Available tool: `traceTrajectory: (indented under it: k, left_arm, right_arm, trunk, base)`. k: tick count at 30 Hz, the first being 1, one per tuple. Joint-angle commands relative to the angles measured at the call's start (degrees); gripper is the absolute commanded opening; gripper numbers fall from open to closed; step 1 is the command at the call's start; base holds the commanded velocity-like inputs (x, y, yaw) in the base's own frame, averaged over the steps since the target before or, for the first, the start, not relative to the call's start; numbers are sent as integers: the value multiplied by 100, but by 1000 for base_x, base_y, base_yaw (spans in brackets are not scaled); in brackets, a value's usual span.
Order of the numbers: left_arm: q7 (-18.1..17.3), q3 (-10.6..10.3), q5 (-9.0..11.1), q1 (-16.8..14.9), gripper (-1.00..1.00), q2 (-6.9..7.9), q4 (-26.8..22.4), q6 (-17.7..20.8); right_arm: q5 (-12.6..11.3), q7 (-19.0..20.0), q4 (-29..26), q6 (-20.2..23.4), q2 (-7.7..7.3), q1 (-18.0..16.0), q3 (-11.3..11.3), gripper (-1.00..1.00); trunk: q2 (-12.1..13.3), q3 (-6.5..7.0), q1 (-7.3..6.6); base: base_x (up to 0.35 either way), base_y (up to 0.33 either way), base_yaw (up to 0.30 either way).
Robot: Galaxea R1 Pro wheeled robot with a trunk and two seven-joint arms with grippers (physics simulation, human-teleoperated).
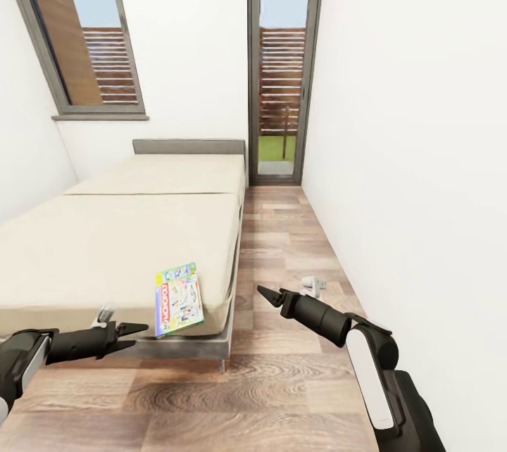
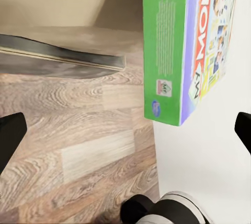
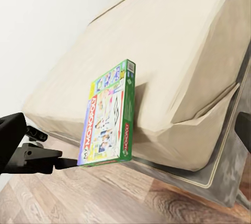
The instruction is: Put all the toys in the child's room - the three board games (two on the bed and one on the table), the two jigsaw puzzles on the table, and the tennis ball on the table - inside the toy box on the table in the child's room.
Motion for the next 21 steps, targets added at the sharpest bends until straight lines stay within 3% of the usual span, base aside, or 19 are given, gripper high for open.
traceTrajectory:
  k: [1, 11, 21]
  left_arm:
    - [-7, 2, 17, -3, 100, 1, -1, 45]
    - [-7, -1, 17, -3, 100, -14, -2, 27]
    - [-7, 0, 17, -3, 100, -16, -3, 26]
  right_arm:
    - [-7, 10, -3, 32, 4, -3, -7, 100]
    - [-7, 10, -3, 32, -2, -3, -7, 100]
    - [-7, 10, -3, 32, -3, -3, -10, 100]
  trunk:
    - [-2, -6, 0]
    - [-2, -6, 0]
    - [-2, -6, 0]
  base:
    - [111, -13, 0]
    - [25, -12, 0]
    - [1, -149, 0]
